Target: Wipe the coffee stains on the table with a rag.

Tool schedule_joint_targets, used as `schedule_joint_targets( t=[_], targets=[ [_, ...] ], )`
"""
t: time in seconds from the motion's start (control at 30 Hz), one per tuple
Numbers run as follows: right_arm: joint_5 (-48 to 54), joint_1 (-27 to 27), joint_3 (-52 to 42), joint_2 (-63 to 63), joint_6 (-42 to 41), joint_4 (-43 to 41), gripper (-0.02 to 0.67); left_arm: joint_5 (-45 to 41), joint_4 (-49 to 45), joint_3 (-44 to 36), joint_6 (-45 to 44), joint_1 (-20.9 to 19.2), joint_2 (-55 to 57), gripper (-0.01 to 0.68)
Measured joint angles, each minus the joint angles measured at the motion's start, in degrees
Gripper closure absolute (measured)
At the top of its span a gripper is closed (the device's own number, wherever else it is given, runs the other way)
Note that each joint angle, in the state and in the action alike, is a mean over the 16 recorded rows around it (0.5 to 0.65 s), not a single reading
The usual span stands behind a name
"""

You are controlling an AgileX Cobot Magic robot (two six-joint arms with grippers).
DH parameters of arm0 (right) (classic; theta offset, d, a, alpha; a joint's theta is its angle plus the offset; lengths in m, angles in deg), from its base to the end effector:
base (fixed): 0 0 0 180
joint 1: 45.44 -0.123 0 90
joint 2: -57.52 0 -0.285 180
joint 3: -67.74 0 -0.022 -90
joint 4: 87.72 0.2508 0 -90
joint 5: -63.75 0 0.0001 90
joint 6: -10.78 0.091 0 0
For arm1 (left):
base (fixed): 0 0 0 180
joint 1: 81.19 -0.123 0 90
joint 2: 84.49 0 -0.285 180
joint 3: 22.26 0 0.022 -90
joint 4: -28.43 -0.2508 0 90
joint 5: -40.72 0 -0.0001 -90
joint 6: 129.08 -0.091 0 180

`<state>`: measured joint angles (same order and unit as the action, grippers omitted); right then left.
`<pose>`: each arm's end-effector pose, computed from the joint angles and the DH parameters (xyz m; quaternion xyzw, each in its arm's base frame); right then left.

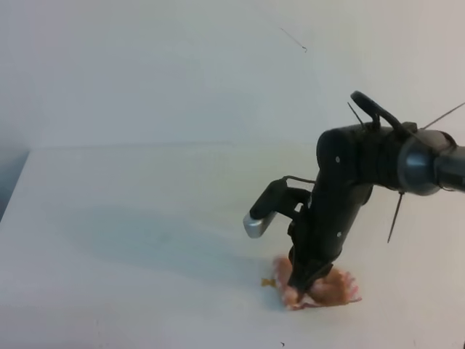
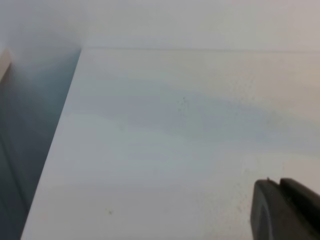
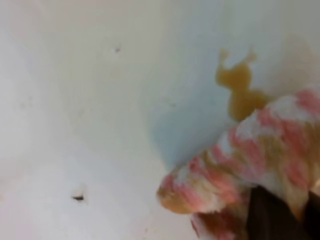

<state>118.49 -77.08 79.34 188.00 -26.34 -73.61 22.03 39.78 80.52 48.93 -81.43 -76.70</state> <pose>0.3535 0.2391 0.1494 -0.5057 0.8546 0.1013 0.0601 0.0539 -0.0055 0.1843 -0.0421 0.7833 -0.0708 0.6162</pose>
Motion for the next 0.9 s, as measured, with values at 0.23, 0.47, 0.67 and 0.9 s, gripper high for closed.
schedule_joint_targets(
  t=[0.23,0.47,0.67,0.9],
  targets=[
    [-9.14,-0.01,-6.00,-1.50,-0.04,3.81,0.609,0.00,0.00,0.00,0.00,0.00,0.00,0.674],
    [-12.43,-1.25,-5.94,-0.42,0.71,8.01,0.625,0.00,0.00,0.00,0.00,0.00,0.00,0.674],
    [-9.18,-4.09,-4.77,0.31,4.96,3.12,0.630,0.00,0.00,0.00,0.00,0.00,0.00,0.674],
    [-3.51,-6.92,-5.19,-0.14,14.10,-9.18,0.620,0.00,0.00,0.00,0.00,0.00,0.00,0.674]
  ],
)
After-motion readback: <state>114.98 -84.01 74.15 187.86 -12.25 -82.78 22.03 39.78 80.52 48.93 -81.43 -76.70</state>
